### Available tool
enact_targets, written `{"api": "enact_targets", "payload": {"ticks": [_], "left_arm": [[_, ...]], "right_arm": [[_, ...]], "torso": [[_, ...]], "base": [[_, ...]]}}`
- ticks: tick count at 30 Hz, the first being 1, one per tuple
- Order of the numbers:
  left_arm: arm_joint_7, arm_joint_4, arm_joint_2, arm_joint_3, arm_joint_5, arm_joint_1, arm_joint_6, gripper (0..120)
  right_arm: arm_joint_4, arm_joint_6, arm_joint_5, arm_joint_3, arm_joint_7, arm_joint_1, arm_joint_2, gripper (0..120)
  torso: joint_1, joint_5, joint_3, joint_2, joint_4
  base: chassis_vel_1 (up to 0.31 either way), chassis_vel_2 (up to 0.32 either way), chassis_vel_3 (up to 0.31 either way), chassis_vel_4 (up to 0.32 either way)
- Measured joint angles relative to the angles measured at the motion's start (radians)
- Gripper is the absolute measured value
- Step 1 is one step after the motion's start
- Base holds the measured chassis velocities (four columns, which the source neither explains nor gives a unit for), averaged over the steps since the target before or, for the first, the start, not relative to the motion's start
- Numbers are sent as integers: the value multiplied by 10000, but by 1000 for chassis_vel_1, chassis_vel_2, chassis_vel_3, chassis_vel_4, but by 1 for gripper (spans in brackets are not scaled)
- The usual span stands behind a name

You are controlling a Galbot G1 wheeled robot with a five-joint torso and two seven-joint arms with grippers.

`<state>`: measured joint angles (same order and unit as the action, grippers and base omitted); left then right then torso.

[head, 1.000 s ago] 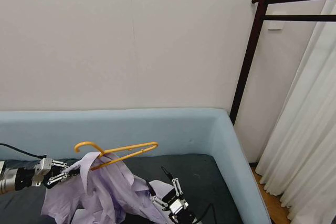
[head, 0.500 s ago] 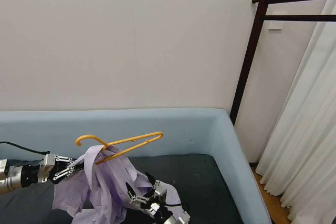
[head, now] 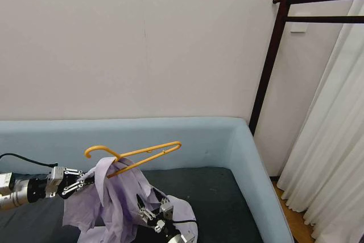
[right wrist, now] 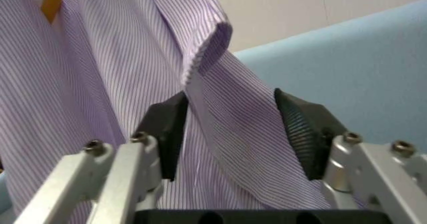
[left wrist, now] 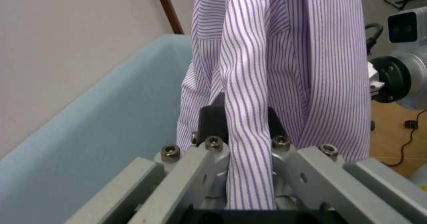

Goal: Pick up the clothes from the sofa and hang them on the clothes hanger.

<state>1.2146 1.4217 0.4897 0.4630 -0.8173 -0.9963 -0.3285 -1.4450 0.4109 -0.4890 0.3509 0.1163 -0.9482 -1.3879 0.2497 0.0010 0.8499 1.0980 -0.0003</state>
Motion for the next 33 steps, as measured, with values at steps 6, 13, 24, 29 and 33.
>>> {"api": "enact_targets", "payload": {"ticks": [6, 13, 24, 29, 33], "left_arm": [[8, -116, 27, -18, 0, 32, -75, 1], [57, -313, 68, -95, 53, 135, -155, 1], [92, -540, 159, -118, 153, 175, -418, 1], [233, -646, 272, -123, 87, 214, -479, 1], [371, -690, 338, -263, 104, 477, -478, 1]], "right_arm": [[-177, 107, -44, -14, -306, -101, 224, 32], [-258, 372, -231, -145, -729, -204, 453, 4], [-1092, -140, -131, -1028, -209, -91, 678, 0], [-2511, -1320, -702, -1854, 148, 197, 1434, 0], [-3609, -2124, -1173, -2449, 237, 382, 2133, 0]], "torso": [[0, 0, 0, 0, 0], [0, 1, 0, 0, -1], [0, 2, 0, 0, 0], [0, 3, 0, 0, -1], [0, 2, 0, 0, -2]], "base": [[0, 0, 0, 0], [0, 0, 0, 0], [0, 0, 0, 0], [0, 0, 0, 0], [0, 0, 0, 0]]}}
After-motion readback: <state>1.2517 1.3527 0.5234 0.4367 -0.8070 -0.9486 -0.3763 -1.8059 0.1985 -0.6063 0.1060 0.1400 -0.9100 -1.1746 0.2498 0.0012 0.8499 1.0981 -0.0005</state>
